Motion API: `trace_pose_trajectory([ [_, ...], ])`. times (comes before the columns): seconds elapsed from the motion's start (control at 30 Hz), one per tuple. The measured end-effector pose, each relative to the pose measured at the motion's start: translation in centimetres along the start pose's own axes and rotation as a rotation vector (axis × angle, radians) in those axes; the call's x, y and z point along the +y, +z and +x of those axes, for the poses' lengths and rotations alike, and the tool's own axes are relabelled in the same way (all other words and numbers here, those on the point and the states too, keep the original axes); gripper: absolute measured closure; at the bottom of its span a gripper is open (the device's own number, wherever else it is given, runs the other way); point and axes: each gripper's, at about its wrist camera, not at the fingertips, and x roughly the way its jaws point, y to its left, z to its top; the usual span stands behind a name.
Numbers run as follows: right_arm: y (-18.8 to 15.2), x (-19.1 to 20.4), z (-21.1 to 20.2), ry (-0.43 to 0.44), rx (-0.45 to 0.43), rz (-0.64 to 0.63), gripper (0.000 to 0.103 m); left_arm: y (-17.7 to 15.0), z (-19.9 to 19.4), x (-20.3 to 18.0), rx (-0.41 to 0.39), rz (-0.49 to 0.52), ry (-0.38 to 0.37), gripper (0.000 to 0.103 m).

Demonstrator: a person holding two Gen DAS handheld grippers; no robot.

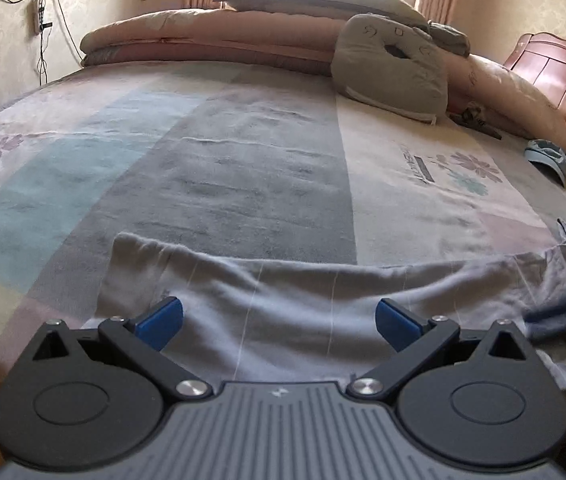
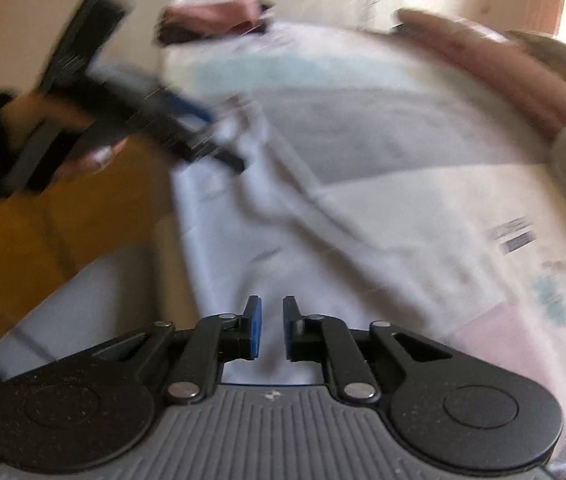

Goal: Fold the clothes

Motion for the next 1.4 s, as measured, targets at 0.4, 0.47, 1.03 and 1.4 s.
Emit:
trace_pose_trajectory([
  [0.4, 2.5, -5.4, 6.7, -0.086, -0.032, 0.178, 0.086, -1.9, 0.6, 0.4, 0.02, 0.004, -0.006, 0.001],
  [0.47, 1.9, -5.9, 5.2, -0.119, -0.023, 0.211, 0.079, -1.3, 0.5, 0.2, 0.025, 0.002, -0.016, 0.001],
  [1.03, -10.2, -1.2, -4.0, -0.23, 0.088, 0.295, 0.031, 0.1, 0.9, -2.9, 0.016, 0.091, -0.068, 0.001],
  [1.4, -10.6, -1.1, -4.2, -0.244, 0.055, 0.333, 0.019, 1.6, 4.7, -4.2, 0.036, -0.017, -0.109, 0.001],
])
